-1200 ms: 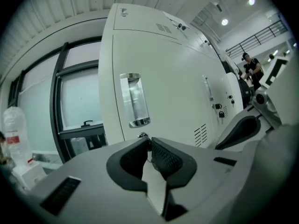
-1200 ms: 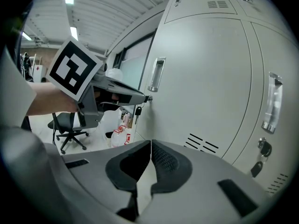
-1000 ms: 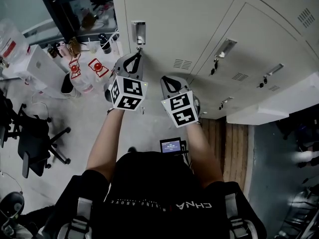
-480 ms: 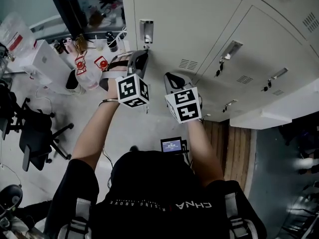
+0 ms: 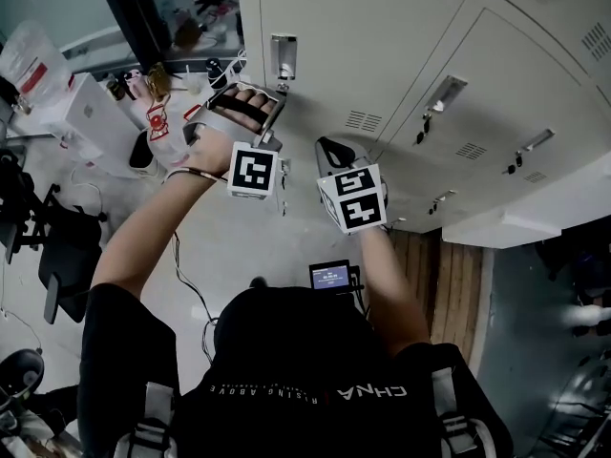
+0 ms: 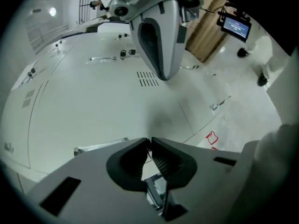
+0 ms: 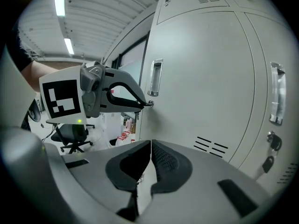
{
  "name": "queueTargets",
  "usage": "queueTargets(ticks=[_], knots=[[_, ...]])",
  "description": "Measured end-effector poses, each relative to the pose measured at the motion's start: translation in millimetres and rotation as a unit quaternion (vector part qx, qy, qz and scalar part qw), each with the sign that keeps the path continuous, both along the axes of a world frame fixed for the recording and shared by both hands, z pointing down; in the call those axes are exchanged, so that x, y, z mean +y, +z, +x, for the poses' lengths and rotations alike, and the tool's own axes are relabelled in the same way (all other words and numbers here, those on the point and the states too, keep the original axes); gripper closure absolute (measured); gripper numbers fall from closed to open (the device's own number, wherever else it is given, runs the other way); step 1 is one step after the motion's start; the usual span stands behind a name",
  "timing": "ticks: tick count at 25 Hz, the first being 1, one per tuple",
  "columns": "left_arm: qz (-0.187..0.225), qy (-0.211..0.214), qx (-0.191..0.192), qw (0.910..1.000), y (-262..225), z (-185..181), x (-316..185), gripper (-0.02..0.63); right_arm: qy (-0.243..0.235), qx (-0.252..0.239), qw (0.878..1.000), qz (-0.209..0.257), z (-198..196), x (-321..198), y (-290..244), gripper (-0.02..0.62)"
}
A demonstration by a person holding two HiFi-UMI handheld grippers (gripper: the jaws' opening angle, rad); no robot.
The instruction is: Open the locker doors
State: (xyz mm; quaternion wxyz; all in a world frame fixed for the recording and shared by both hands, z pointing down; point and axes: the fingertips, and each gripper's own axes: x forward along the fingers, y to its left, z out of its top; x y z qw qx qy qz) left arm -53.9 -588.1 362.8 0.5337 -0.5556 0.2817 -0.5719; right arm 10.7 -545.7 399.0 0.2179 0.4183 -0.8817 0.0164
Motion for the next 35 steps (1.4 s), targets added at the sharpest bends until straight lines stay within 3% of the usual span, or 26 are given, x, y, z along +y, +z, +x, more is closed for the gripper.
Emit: queueTargets(ticks=[3,7,11,14,15,16,17,18,20,22,23,24,25,35], knots=[[-0.004,0.010,-0.033,0.9994,2.2,0.0,0.3,0.566,-0.001,0.001,1.000,0.000,0.5,0.7,-0.3,0.563],[-0.009,0.009,-0.012,0.9998,3.7,1.3,1.6,0.565,0.000,0.002,1.000,-0.001,3.7,0.8,-0.6,0.563],[-0.041,-0.011,0.060,0.9973,5.7,-2.8,4.0,0.477,0.003,0.003,1.000,0.000,8.4,0.1,-0.8,0.563],[-0.074,-0.030,0.165,0.9830,1.6,-12.1,7.9,0.477,0.007,0.002,1.000,-0.002,11.7,-0.7,-0.4,0.563],[-0.091,-0.038,0.218,0.9710,0.3,-15.2,9.6,0.477,0.009,0.002,1.000,-0.003,12.4,-0.9,0.0,0.563],[-0.111,-0.047,0.278,0.9531,-0.1,-17.9,11.4,0.477,0.010,0.001,1.000,-0.004,12.8,-1.0,0.4,0.563],[-0.134,-0.055,0.341,0.9287,0.5,-20.4,13.2,0.477,0.011,0.000,1.000,-0.005,13.0,-1.1,0.7,0.563],[-0.161,-0.061,0.406,0.8977,1.7,-22.3,15.1,0.477,0.011,-0.002,1.000,-0.006,13.1,-1.2,1.1,0.563],[-0.213,-0.063,0.521,0.8240,3.7,-23.4,19.5,0.478,0.011,-0.007,1.000,-0.008,13.2,-1.9,0.9,0.563],[-0.252,-0.048,0.599,0.7585,4.4,-20.4,26.0,0.490,0.010,-0.013,1.000,-0.009,12.2,-3.1,-0.8,0.563],[-0.264,-0.038,0.623,0.7352,5.9,-18.7,29.6,0.529,0.009,-0.017,1.000,-0.009,10.8,-3.7,-2.3,0.563],[-0.270,-0.032,0.639,0.7195,8.4,-17.4,33.0,0.566,0.008,-0.021,1.000,-0.008,8.7,-4.2,-4.2,0.563],[-0.274,-0.029,0.648,0.7106,11.7,-16.5,35.7,0.575,0.005,-0.025,1.000,-0.008,6.4,-4.7,-6.2,0.563],[-0.312,0.008,0.676,0.6673,7.6,-4.7,44.1,0.586,-0.018,-0.049,0.998,0.025,-21.0,-10.1,-34.3,0.563]])
